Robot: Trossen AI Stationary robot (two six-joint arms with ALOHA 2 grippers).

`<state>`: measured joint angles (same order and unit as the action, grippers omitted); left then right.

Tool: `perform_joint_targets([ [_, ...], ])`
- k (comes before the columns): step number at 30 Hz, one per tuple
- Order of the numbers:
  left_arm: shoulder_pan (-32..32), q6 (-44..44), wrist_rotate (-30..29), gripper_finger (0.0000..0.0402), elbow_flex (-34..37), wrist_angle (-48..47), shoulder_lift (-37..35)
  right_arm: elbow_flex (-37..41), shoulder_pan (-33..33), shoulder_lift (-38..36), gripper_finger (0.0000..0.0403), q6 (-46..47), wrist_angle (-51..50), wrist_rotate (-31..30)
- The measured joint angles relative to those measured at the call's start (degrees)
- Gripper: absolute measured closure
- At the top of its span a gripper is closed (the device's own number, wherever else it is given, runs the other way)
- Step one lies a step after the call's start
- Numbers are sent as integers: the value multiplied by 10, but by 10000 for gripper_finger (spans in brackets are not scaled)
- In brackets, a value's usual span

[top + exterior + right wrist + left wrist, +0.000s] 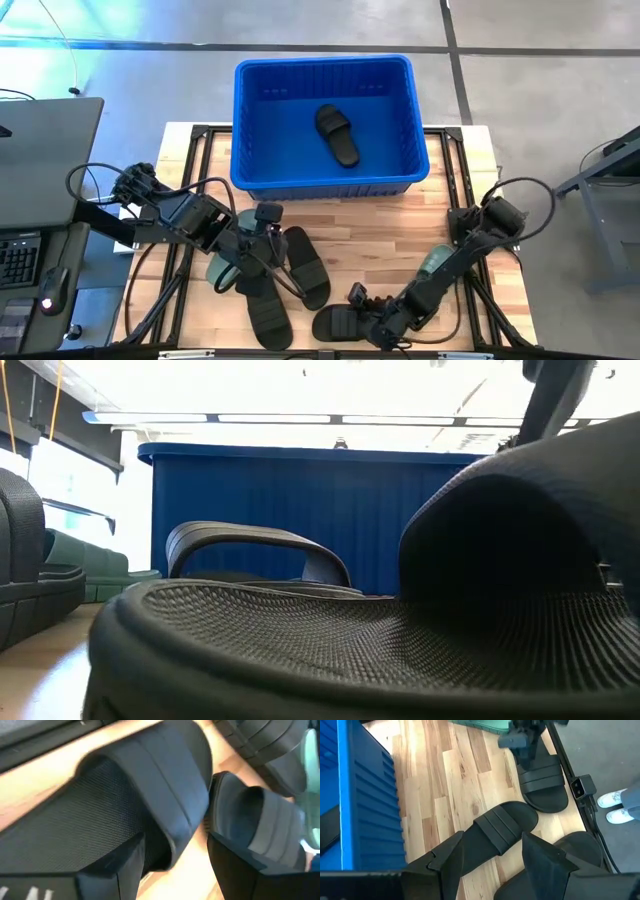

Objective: Pick and place slides into bin
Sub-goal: Put the black slide into the blue bin

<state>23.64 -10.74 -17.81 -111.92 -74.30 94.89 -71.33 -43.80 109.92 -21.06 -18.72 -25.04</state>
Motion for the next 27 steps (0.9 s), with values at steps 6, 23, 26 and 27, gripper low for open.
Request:
perform_joint_targets([
  [6, 0, 0, -12, 218, 0, 12, 0, 0, 29, 32, 199, -5, 47, -2],
  [23, 0, -1, -47, 218, 0, 12, 0, -3, 39, 29, 382, 129, -40, 7],
  [26, 0, -1, -60, 218, 0, 12, 0, -2, 40, 23, 398, 147, -87, -52],
  [27, 0, -1, -61, 218, 0, 12, 0, -2, 43, 21, 398, 149, -101, -66],
])
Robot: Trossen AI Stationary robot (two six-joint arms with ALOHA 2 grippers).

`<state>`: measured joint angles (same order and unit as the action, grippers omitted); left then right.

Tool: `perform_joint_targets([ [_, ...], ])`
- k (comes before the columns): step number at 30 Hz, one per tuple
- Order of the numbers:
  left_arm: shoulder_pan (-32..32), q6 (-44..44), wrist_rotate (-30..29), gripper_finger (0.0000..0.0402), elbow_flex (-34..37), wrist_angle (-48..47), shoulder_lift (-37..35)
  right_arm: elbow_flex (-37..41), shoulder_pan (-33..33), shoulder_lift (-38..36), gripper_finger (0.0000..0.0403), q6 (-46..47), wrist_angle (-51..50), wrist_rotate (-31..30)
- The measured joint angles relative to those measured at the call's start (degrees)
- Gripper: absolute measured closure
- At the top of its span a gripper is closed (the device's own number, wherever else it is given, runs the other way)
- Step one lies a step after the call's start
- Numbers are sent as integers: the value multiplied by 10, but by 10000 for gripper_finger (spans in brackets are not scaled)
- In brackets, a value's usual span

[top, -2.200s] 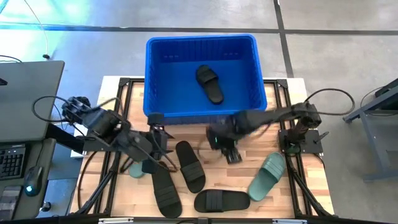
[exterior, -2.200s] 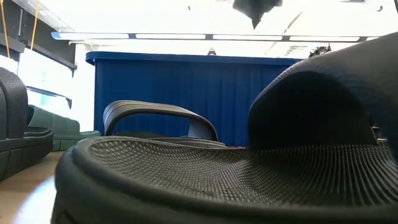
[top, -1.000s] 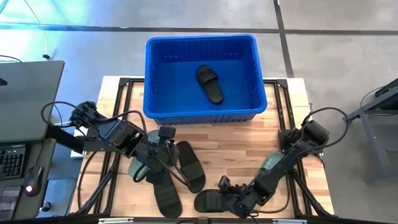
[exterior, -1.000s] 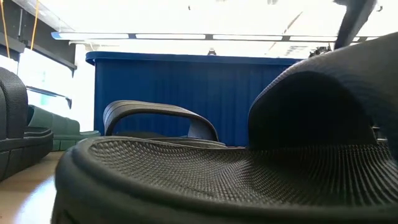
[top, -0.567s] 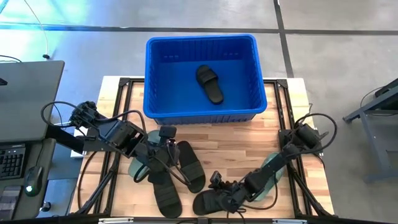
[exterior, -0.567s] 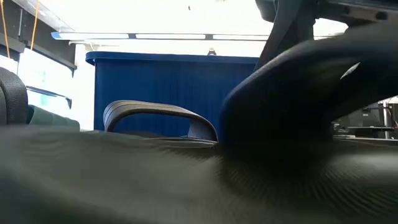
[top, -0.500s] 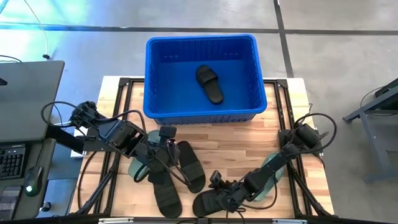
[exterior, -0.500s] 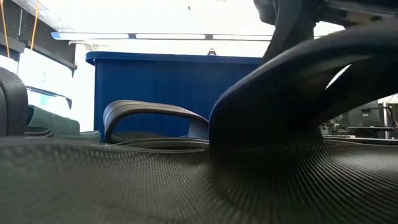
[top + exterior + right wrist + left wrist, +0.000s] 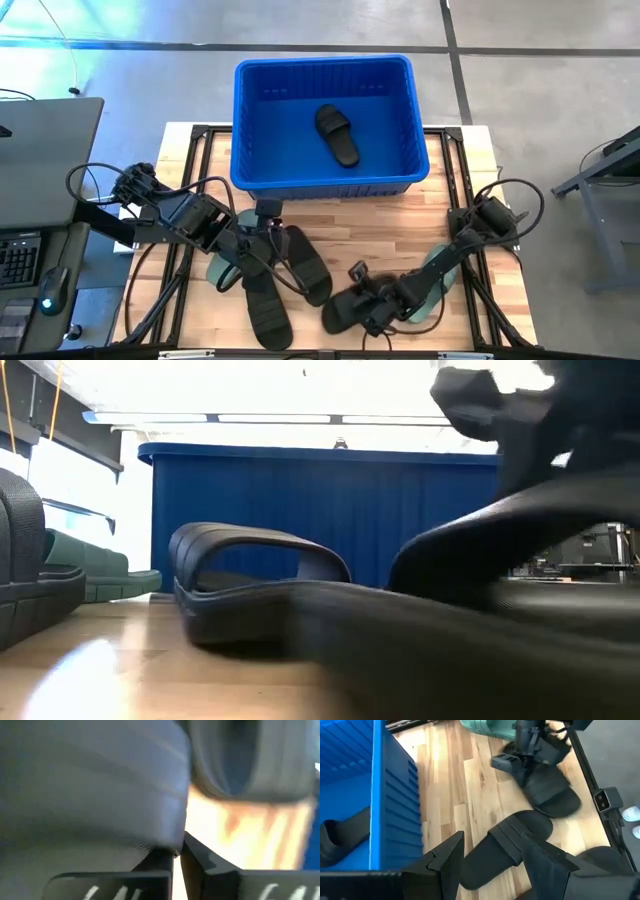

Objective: Pick and place slides into bin
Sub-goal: Put the black slide into the blue bin

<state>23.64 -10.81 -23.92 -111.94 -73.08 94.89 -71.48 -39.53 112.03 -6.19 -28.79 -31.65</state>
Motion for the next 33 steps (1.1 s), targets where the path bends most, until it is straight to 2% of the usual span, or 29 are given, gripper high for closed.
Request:
perform_joint_targets([
  [3, 0, -6, -1, 218, 0, 0, 0, 0, 1, -14, 399, 53, -42, -19],
  [8, 0, -32, -2, 218, 0, 1, 0, 0, -14, -61, 401, 190, -144, 2],
  [13, 0, -44, -1, 218, 0, 1, 0, 0, -43, -129, 401, 277, -158, 1],
  [15, 0, -46, -1, 218, 0, 1, 0, 0, -51, -161, 402, 318, -159, -17],
  [19, 0, -47, -1, 218, 0, 2, 0, 0, -58, -227, 402, 407, -168, -106],
  [24, 0, -73, -1, 218, 0, 2, 0, 0, -52, -304, 402, 422, -189, -231],
  [26, 0, -84, -1, 218, 0, 2, 0, 0, -45, -333, 402, 416, -189, -303],
  [31, 0, -92, -7, 218, 0, 2, 0, 0, 7, -404, 402, 370, -160, -564],
  [33, 0, -91, -24, 218, 0, 4, 0, 0, 54, -436, 403, 337, -140, -585],
])
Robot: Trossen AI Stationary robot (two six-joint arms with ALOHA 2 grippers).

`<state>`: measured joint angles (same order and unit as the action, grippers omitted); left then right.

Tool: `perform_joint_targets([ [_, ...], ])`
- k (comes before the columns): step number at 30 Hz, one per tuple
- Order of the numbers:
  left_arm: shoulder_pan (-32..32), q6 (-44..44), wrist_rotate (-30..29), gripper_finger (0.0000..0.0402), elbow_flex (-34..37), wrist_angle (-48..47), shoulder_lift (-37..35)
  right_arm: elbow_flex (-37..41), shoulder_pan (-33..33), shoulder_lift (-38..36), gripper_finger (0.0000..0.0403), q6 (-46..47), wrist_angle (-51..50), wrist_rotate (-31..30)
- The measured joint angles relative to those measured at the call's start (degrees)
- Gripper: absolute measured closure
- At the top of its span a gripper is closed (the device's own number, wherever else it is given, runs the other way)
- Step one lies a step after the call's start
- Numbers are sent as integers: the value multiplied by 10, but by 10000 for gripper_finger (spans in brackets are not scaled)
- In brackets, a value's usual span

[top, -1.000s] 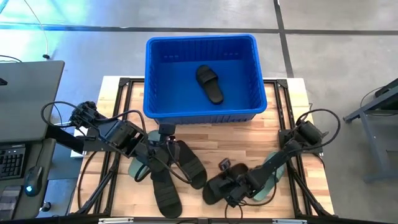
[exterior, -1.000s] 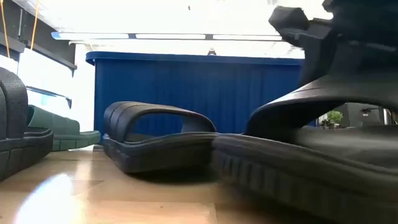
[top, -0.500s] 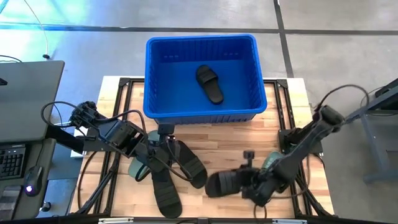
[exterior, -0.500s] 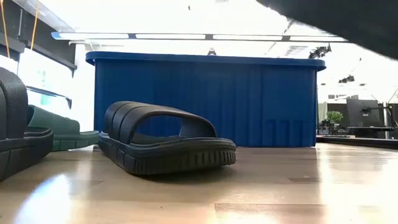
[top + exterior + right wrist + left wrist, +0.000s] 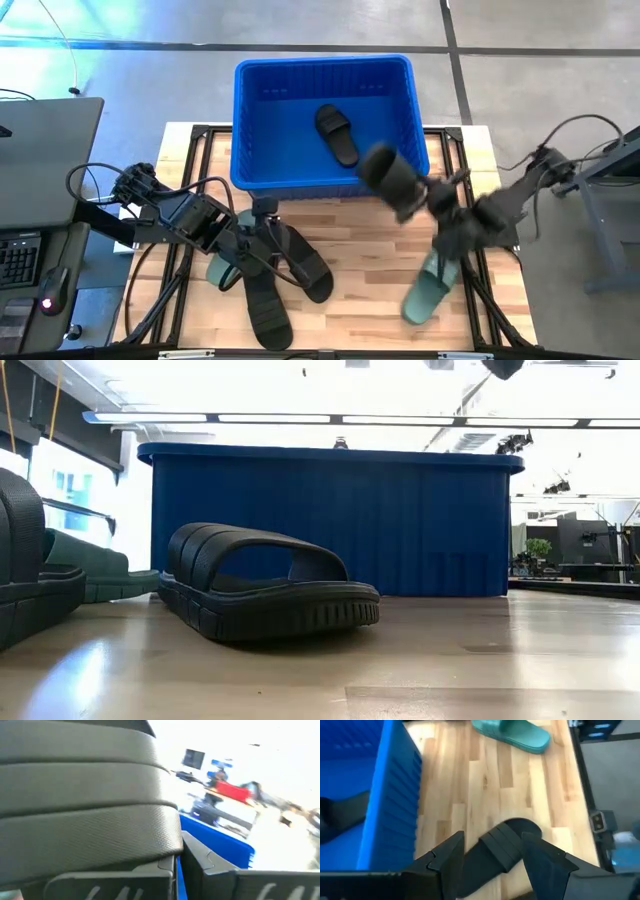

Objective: Pick and place slides into bin
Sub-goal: Put the black slide into the blue bin

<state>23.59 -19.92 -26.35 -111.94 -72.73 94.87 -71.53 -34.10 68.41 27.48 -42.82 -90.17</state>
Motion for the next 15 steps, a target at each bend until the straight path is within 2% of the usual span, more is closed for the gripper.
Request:
perform_joint_targets([
  [6, -26, 32, -70, 218, 0, -2, -6, 0, 208, -71, 403, -25, 51, 40],
  [8, -49, 48, -81, 218, -7, -7, -7, 0, 281, -82, 403, -16, 63, 76],
  [10, -73, 94, -90, 218, -17, -17, -7, 0, 353, -82, 403, -14, 86, 142],
  [15, -154, 239, -131, 218, -49, -15, -7, 0, 511, -33, 403, -94, 196, 352],
])
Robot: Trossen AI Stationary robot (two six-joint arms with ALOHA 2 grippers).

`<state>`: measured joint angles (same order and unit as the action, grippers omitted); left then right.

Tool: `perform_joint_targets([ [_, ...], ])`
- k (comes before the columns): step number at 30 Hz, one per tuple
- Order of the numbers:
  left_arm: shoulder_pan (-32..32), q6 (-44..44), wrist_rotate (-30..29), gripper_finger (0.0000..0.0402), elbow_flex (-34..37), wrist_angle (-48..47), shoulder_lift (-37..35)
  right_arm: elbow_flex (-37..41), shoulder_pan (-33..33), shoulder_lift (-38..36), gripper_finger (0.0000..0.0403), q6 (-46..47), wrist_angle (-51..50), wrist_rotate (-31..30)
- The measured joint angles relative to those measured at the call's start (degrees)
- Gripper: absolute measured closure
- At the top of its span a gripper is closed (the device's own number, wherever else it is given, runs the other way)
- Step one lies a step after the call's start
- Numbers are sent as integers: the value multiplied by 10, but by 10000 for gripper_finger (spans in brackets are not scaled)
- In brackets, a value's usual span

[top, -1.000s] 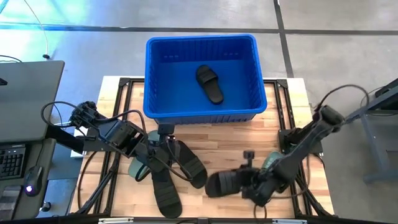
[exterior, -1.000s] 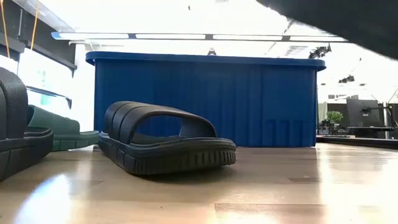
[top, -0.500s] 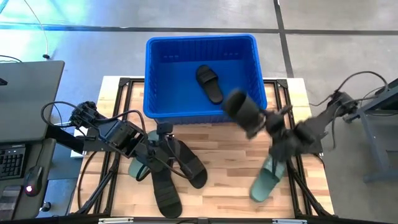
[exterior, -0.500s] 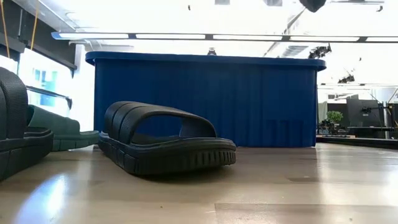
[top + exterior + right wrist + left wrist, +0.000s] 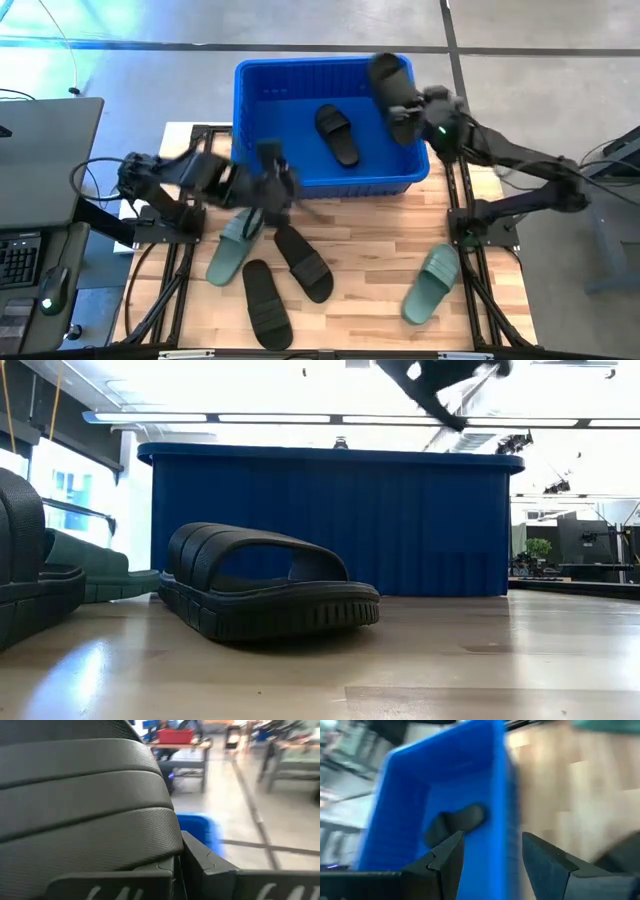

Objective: Pick and place slides into bin
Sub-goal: Put the black slide into the blue bin

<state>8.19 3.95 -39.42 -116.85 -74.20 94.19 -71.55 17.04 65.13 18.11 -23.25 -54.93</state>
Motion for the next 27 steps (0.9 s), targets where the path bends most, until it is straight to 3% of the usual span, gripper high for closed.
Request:
perform_joint_targets([
  [2, -38, 28, 3, 218, -16, 0, 0, 0, 45, 38, 403, -31, 48, 54],
  [4, -71, 39, 16, 218, -32, 0, 0, 0, 81, 79, 403, -48, 69, 59],
  [10, -136, 99, 65, 218, -60, 0, 0, 1, 153, 199, 403, 31, 73, 94],
  [17, -166, 149, 70, 218, -61, -12, 0, 1, 169, 324, 401, 44, 87, 132],
  [19, -169, 154, 77, 218, -61, -13, 0, 1, 170, 349, 394, 10, 80, 169],
  [22, -169, 165, 84, 218, -61, -15, 0, 1, 168, 382, 373, -31, 76, 215],
  [27, -169, 168, 88, 218, -61, -32, 0, 1, 175, 405, 315, -36, 75, 207],
])
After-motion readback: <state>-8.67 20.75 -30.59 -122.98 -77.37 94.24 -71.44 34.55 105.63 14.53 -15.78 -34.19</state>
